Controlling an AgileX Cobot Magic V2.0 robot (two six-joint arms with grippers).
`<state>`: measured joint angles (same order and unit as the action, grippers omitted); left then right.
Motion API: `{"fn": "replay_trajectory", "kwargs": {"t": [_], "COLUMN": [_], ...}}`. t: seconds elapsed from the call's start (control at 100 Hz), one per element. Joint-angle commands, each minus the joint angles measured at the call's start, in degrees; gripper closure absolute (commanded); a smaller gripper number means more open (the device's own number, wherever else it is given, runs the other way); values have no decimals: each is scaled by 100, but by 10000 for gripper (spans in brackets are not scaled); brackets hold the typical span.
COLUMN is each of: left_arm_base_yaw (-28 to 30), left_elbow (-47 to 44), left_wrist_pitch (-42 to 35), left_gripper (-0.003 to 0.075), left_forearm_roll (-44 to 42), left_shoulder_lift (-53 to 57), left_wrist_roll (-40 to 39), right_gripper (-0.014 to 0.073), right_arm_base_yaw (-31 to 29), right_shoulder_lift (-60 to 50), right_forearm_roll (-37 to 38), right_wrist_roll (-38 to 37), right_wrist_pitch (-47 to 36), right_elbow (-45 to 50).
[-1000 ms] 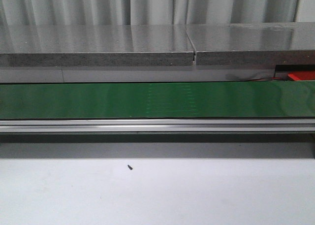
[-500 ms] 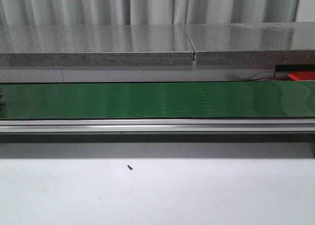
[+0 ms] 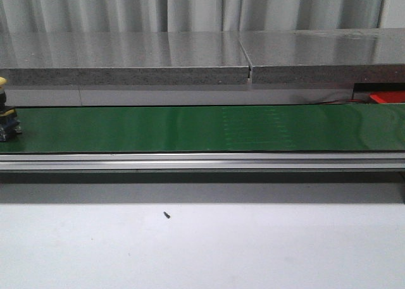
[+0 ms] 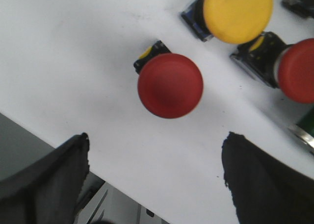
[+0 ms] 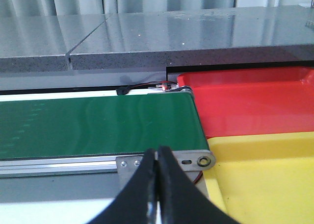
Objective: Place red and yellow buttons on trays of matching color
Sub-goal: 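Grasp a red button with the left gripper and carry it over the belt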
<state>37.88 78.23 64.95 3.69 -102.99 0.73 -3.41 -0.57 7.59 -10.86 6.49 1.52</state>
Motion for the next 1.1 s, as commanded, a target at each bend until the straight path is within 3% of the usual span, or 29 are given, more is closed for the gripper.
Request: {"fn": "replay_trajectory", "kwargs": {"t": [0.0,0.44,0.53,0.77,0.85,1.09], "left_arm_base_yaw": [6,6,6,-7,-16,-43], "left_elbow": [136,161,161,161,161,161], "left_wrist_pitch": [-208,-1032,-1062,-1312,-1297,-979], "left_gripper": [175,183,249,531,565,563], "left_forearm_roll": [-36,68,133,226,249,329], "left_shoulder_lift": [123,-399,-476,-488,-452,247], "left_wrist_roll": [17,30,30,243,298,305], "right_gripper": [660,660,660,660,660,660], "right_arm_base_yaw": [17,17,17,17,17,17], "right_shoulder_lift": [-113,-113,-113,-113,-113,-113], "right_forearm_roll": [82,82,82,82,82,82], "right_wrist_roll": [4,4,4,4,4,4], "right_wrist_pitch": [-441,-441,-441,-441,-441,-441], "right_elbow": [-76,-76,-76,-76,-76,-76]}}
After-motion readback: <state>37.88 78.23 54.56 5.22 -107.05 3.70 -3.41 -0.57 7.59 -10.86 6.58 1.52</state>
